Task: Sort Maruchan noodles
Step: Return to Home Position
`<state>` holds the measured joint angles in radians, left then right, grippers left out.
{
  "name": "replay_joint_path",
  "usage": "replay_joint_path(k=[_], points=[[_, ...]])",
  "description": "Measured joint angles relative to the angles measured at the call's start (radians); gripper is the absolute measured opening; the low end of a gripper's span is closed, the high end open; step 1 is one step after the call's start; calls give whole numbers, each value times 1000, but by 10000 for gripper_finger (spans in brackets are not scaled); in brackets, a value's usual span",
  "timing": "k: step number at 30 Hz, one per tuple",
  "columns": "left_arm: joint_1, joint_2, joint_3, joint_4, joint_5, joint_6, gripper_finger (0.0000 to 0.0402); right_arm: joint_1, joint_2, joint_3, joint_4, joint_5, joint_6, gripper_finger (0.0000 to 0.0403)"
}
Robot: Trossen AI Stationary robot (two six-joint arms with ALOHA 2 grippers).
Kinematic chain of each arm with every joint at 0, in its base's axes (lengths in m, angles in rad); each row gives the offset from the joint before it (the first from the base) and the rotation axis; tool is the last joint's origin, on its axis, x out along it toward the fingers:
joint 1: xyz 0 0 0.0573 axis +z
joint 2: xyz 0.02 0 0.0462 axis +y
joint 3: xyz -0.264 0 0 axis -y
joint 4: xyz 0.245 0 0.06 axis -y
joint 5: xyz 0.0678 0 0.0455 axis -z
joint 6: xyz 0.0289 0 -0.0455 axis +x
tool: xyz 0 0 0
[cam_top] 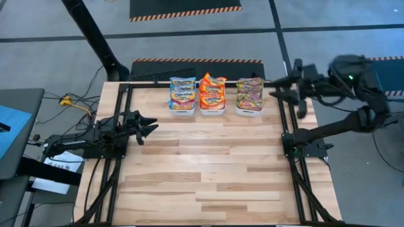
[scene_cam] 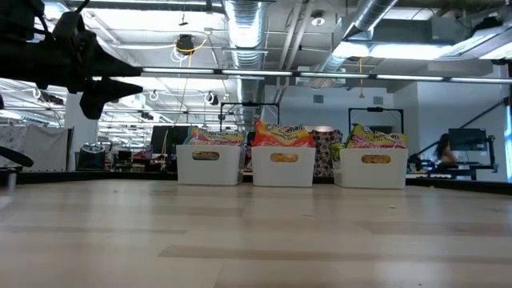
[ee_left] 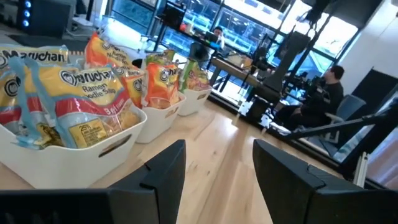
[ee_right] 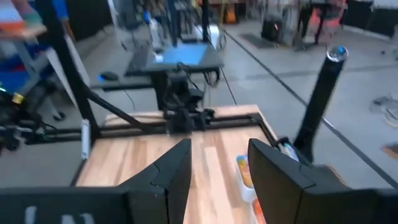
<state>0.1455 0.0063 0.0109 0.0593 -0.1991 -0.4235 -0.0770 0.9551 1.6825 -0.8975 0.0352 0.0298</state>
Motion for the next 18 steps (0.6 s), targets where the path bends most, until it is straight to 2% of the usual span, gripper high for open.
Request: replay_joint_path(k=[9, 18], points=[[0, 0, 0, 0, -9, -42, 174, 73, -363, -609, 367, 70, 56, 182], [0, 0, -1, 0, -9, -3, 174, 89, -652, -1042, 536, 73, 106, 182]])
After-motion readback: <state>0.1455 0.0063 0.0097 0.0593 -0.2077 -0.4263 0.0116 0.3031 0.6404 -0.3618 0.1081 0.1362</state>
